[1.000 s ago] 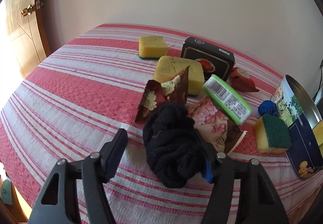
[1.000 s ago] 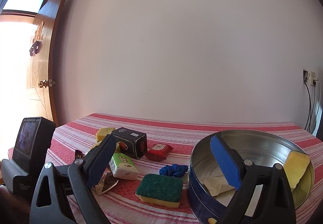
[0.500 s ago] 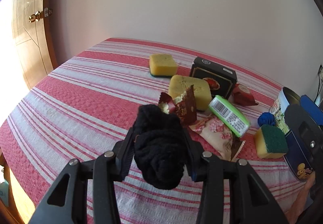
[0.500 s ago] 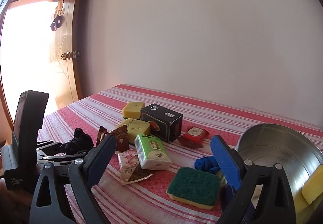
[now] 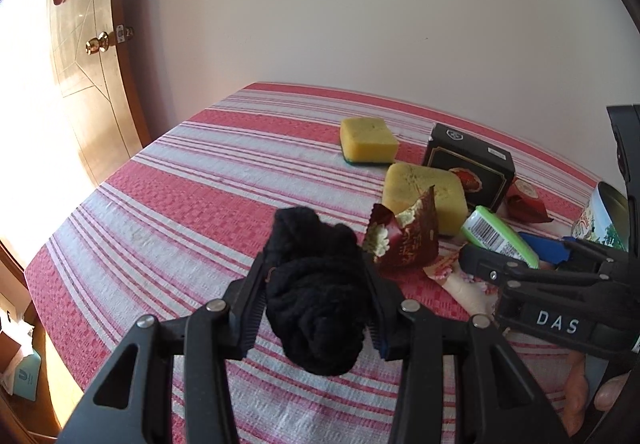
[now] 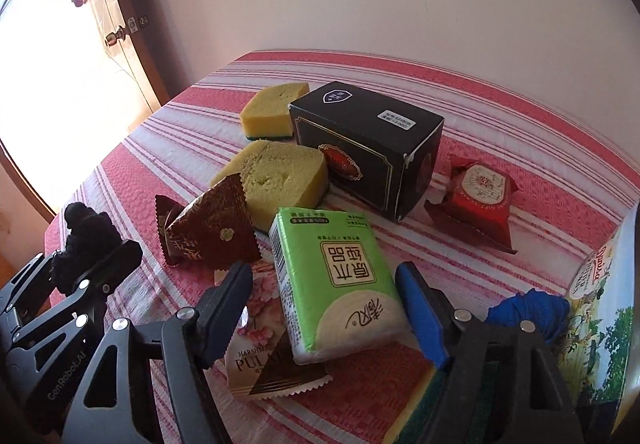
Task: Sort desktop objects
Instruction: 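Grasp the black sock with the left gripper while the right gripper grasps the green tissue pack, then carry the sock and tissue pack over the tin and release both inside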
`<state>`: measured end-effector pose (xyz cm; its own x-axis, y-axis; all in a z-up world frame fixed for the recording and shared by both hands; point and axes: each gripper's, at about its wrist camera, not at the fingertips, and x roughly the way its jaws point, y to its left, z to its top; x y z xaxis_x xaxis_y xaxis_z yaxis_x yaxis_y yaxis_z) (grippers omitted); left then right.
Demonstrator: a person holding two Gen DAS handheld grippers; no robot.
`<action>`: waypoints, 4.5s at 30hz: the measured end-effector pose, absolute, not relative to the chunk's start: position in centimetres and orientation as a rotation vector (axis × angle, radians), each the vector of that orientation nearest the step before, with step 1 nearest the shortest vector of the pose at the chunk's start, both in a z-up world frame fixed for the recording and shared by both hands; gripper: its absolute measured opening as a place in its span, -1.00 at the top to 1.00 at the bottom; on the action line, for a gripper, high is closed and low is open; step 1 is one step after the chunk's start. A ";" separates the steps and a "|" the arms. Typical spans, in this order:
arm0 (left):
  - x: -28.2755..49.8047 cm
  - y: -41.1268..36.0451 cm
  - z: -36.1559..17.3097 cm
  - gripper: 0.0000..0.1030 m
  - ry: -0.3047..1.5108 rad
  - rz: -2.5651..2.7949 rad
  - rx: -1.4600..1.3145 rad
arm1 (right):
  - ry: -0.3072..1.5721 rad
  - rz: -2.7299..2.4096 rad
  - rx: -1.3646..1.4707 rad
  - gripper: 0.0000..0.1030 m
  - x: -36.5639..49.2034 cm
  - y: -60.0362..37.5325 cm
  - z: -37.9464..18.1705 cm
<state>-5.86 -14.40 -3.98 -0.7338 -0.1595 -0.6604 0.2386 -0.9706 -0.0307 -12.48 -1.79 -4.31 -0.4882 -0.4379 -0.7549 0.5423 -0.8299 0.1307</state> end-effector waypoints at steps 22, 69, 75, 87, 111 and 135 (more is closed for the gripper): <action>-4.8 -14.9 -2.8 0.16 0.253 -2.798 0.966 | 0.014 -2.458 0.729 -0.01 -8.4 2.0 0.4; -3.4 5.0 2.8 0.16 -0.088 -3.273 0.982 | -0.040 -2.988 0.520 -0.02 1.3 19.9 3.3; -3.8 8.1 3.5 0.16 -0.147 -3.315 0.971 | -0.067 -3.054 0.524 -0.02 1.1 22.3 3.7; -4.6 13.3 4.0 0.16 -0.175 -3.410 1.018 | -0.077 -3.206 0.509 -0.02 -0.1 26.8 5.4; -7.5 18.3 0.9 0.16 -0.231 -3.353 1.230 | -0.031 -3.230 0.697 -0.02 -5.5 29.1 3.9; -7.5 18.7 1.0 -0.98 -0.298 -3.308 1.168 | -0.196 -3.272 0.587 -0.71 -4.9 30.8 3.7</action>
